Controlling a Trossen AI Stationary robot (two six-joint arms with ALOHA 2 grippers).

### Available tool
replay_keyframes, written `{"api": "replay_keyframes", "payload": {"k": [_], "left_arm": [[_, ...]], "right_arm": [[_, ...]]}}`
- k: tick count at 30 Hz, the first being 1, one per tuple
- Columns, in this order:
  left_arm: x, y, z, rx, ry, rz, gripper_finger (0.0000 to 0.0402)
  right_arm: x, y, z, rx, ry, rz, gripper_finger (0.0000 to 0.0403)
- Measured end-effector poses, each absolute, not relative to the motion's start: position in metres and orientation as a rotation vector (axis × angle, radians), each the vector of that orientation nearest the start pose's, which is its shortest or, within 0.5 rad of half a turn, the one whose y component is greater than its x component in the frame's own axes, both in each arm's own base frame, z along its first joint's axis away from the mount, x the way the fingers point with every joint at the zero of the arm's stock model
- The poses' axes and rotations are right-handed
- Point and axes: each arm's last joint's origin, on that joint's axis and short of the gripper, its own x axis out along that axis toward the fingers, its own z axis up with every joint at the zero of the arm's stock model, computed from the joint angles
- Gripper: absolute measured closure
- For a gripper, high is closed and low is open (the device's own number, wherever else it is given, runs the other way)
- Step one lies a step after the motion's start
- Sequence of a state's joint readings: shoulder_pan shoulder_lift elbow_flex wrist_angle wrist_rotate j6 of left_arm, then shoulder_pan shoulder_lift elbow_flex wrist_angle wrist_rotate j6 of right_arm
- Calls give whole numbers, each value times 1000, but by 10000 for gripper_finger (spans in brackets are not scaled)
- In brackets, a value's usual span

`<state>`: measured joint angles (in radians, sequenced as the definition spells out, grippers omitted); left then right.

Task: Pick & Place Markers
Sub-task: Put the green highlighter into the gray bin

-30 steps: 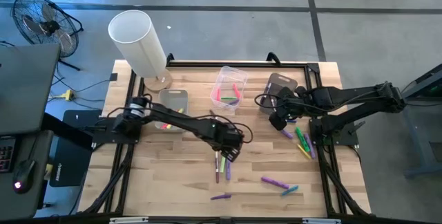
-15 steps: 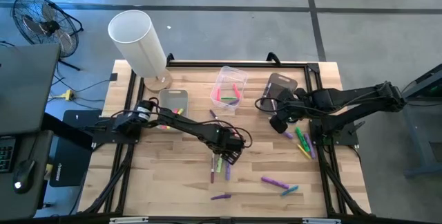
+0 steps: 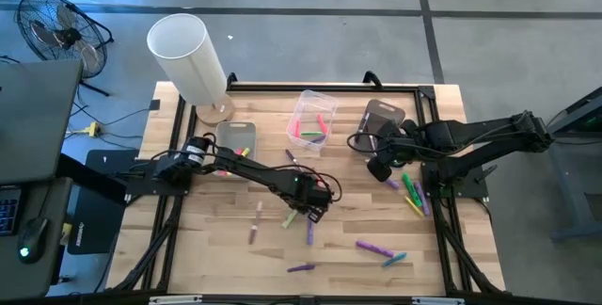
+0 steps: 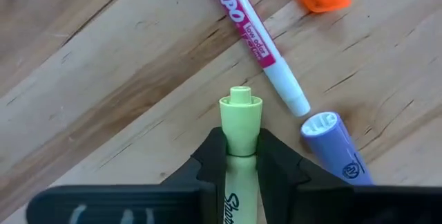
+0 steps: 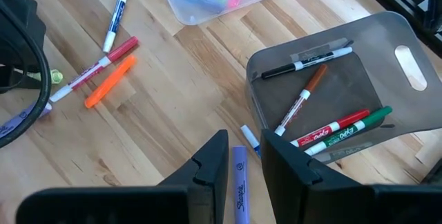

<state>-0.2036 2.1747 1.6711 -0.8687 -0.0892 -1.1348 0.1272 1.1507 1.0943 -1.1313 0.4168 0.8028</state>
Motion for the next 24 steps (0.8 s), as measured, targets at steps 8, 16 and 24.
{"api": "replay_keyframes", "payload": {"k": [8, 16, 24], "left_arm": [[405, -75, 208, -694, 1218, 624, 345], [352, -34, 297, -553, 1129, 678, 348], [270, 14, 349, -528, 1012, 896, 348]], "right_arm": [[196, 13, 304, 391, 948, -684, 329], [201, 13, 306, 405, 891, -679, 329], [209, 14, 310, 446, 806, -649, 329]]}}
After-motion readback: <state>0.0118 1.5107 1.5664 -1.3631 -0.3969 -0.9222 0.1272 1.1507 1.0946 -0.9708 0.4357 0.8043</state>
